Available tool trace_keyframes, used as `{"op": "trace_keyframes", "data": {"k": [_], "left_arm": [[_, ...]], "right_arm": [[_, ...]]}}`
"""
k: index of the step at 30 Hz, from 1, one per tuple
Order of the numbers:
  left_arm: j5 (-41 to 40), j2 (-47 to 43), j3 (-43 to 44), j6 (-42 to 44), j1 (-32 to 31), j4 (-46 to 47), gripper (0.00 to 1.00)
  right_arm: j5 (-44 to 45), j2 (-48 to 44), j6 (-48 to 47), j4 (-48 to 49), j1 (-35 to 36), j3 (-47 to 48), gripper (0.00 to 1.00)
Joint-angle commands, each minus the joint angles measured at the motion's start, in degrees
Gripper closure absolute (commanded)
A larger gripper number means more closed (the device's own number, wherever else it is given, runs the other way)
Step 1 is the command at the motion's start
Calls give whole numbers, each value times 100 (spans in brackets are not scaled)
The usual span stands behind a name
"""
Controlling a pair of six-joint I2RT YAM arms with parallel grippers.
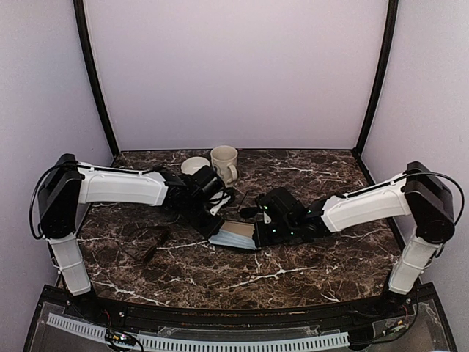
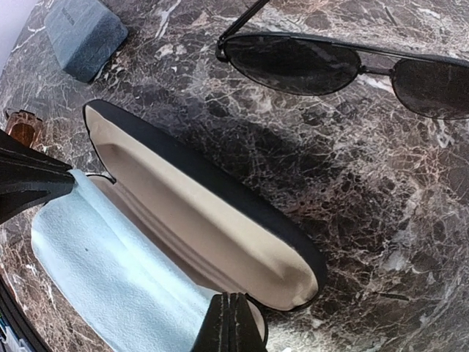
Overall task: Organize the sunglasses
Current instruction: Place the folded cleaning cloth in the sunglasses case.
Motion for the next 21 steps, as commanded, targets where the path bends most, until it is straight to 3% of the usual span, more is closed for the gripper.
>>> {"op": "trace_keyframes", "data": {"k": [1,21], "left_arm": [[103,-9,160,70,34,-116,100],[281,73,43,15,34,-75,100]], "right_arm": [[-105,58,-91,-4,-49,144,100],[-169,109,-107,-123,-44,133,100]]}}
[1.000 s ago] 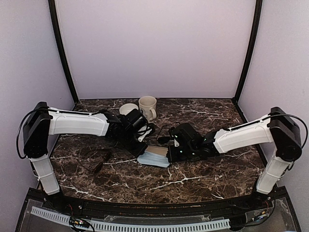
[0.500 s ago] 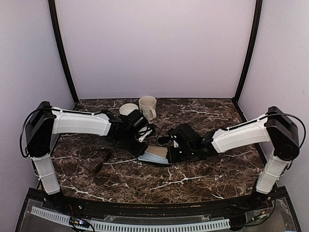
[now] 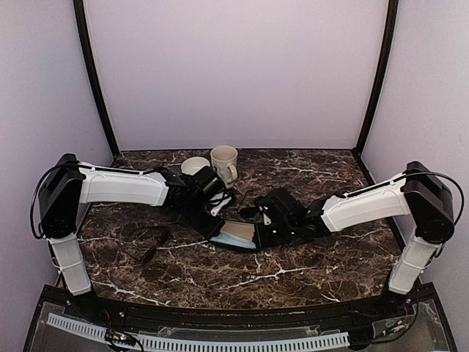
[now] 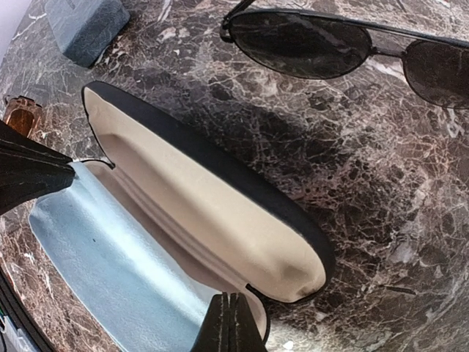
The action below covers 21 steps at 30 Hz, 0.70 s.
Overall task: Organize the sunglasses
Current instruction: Place the folded cleaning cloth in the sunglasses case.
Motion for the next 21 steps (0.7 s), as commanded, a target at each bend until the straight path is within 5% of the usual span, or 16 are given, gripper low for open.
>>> {"op": "trace_keyframes", "data": {"k": [1,15,21], "left_arm": [[69,49,46,21,34,-75,100],[157,70,4,12,34,-143,100],[77,55,93,-18,34,-220,85]], "right_arm": [[32,91,-31,-14,-25,126,100],[-184,129,-101,-62,-26,160,94],[-115,81,-148,-219,-33,323,83]]}}
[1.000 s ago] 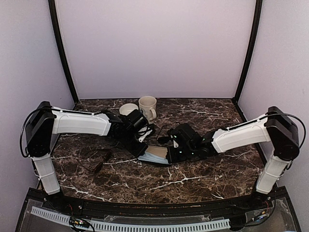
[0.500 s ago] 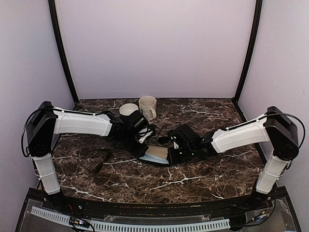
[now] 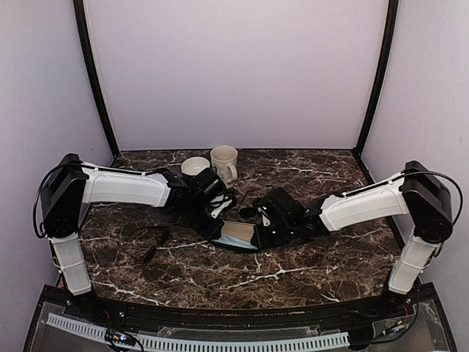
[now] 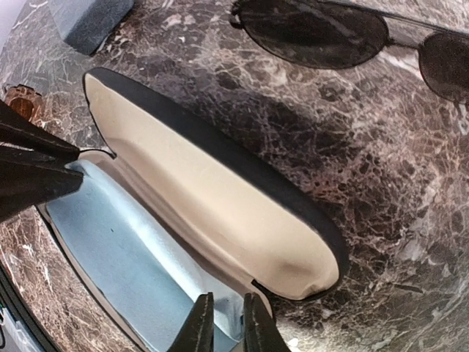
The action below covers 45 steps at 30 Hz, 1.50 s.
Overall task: Organize the sunglasses
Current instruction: Place the folded cleaning cloth in the sunglasses case, then pick up the sunglasses from the center of the board.
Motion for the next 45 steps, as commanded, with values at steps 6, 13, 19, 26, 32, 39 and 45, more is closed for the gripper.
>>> {"op": "trace_keyframes", "data": {"k": [6,13,19,26,32,39,45], "left_arm": [[-203,-117,282,6,34,-360,73],[-541,-409,464,17,34,-488,59],[-922,-830,190,-100,102,-218,48],[-747,-1090,-112,-283,174,218,42],[-755,-1225,-333,-361,257,384,41],[-615,-1398,-637,-430,298,522,41],[-582,-1458,-780,-437,307,570,41]], "right_arm": [[211,-158,-190,-294,-49,461,81],[581,-672,-295,-602,-141,453,72],[720,-1157,-629,-773,-639,282,37],[639,-1049,-1039,-757,-1413,397,31],[338,-558,-1234,-668,-1834,748,32],[-269,324,-1327,-535,-2228,1405,41],[-244,953,-1418,-754,-2287,1971,47]]}}
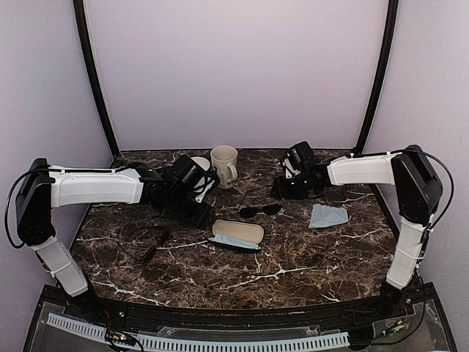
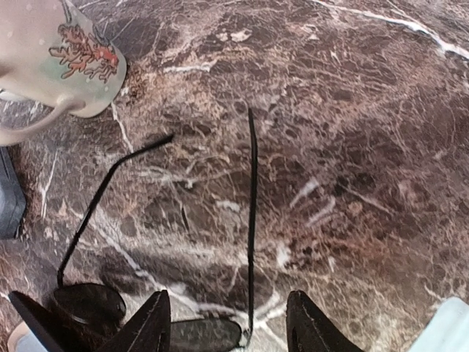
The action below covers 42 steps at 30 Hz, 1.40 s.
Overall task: Organize the sunglasses
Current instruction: Pick up the sunglasses from the center of the board.
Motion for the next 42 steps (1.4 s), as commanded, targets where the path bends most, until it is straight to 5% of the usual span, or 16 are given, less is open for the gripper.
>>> {"op": "trace_keyframes", "data": {"k": [1,24,35,42], "left_arm": [[75,-319,-163,-50,40,91,41],[217,-238,-117,-23,40,145,41],[398,-365,-85,-48,40,399,41],[1494,-916,-612,173,36,2037,38]], "right_arm": [[-91,314,-115,-64,-43,410,48],[203,807,-378,-291,-51,705,100],[799,-150,-628,-519,-37,403,100],[901,-1813,-919,228,226,-1058,100]]}}
